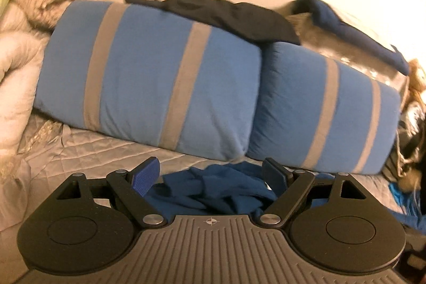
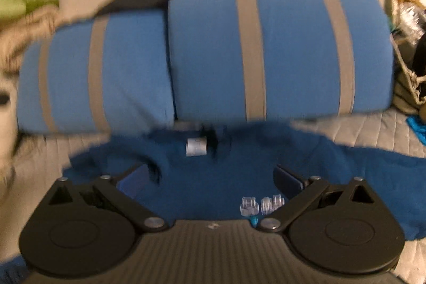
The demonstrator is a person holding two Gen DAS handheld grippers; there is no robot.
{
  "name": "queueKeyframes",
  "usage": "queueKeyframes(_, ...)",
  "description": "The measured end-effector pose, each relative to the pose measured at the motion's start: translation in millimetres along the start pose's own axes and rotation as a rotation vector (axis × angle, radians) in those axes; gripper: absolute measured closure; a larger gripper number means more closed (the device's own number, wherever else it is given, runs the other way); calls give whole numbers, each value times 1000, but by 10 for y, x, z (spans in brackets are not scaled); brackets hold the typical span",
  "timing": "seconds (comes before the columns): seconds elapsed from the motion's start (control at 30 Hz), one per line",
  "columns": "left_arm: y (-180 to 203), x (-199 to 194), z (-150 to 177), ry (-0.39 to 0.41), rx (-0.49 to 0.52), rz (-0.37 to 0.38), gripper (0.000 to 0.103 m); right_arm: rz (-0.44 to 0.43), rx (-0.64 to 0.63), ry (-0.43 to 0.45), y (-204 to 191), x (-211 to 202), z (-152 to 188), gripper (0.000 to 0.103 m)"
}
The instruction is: Fold clothes
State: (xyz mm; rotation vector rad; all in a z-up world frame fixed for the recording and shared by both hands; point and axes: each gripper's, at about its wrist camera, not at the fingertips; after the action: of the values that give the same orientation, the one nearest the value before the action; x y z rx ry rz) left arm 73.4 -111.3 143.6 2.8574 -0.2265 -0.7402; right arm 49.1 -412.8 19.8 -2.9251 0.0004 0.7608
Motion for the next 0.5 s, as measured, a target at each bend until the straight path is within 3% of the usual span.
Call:
queueKeyframes(0.13,-199,258,-7,-52,-81,16,19,-20,10,32,26,-56,-14,0)
queueKeyframes(0.37,-482,782,225,-191,-298,81,19,-28,39,-15,66,18,-10,0)
queueKeyframes(0.47,-621,980,372,-236,-417,100,23,-34,36,-18,66,18,-3,0)
queueKeyframes(0.5,-673,1041,410,-245,-467,109,29,-36,35,-19,65,17,-1,0)
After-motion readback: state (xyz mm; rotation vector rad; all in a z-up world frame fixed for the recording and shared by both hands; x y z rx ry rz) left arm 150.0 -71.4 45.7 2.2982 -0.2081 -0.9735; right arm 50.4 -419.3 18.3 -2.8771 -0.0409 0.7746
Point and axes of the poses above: each gripper's, at about its wrist camera, not at the fingertips, and x roughly the way its jaws point, y to its right, z to its underside, and after that the axes turned 2 degrees about -x, right-handed
